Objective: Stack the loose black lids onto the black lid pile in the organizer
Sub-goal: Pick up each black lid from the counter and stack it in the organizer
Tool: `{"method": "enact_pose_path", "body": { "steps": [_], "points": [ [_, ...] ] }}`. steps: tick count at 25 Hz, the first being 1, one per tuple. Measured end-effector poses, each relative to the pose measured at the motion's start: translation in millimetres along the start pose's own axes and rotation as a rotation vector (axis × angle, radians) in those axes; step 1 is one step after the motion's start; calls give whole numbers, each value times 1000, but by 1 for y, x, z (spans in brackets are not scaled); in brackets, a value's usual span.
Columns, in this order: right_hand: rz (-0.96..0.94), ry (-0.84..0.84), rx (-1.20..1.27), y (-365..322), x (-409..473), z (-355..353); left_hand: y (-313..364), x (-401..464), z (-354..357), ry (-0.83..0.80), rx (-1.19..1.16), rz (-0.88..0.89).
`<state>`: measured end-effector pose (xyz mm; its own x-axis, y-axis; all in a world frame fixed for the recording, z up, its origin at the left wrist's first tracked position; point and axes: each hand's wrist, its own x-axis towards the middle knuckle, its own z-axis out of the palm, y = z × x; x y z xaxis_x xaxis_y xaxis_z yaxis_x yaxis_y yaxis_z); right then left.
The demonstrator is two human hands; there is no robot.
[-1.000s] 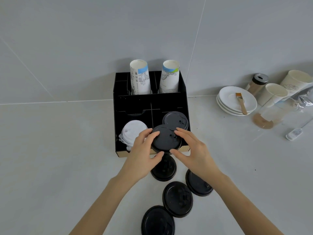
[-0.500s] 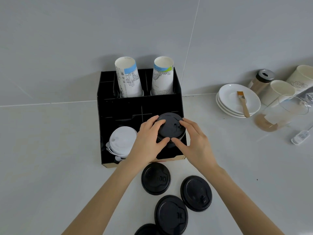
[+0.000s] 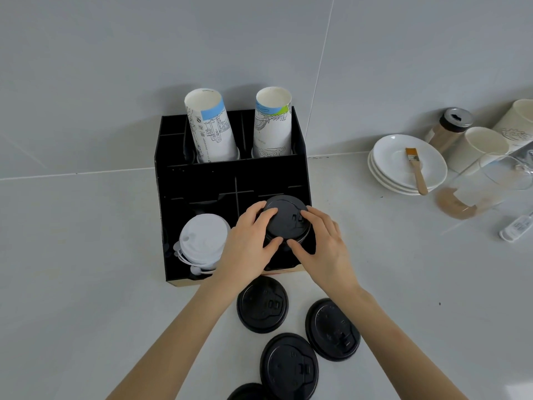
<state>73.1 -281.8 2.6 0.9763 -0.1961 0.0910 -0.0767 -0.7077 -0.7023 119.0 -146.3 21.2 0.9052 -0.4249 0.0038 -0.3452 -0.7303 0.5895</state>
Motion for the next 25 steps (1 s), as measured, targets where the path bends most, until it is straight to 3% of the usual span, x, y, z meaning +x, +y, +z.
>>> {"method": "enact_pose_path", "body": {
  "steps": [6, 13, 19, 25],
  "points": [
    [1, -26, 11, -4, -3, -5, 1, -4, -6, -69, -23, -18],
    [-55, 7, 29, -14, -31, -12, -3, -36, -17, -38, -68, -11],
    [-97, -66, 74, -16, -73, 1, -13, -81, -7, -12, -156, -6],
    [-53, -172, 40, -6, -93, 22, -39, -107, 11, -110, -154, -89]
  ]
}}
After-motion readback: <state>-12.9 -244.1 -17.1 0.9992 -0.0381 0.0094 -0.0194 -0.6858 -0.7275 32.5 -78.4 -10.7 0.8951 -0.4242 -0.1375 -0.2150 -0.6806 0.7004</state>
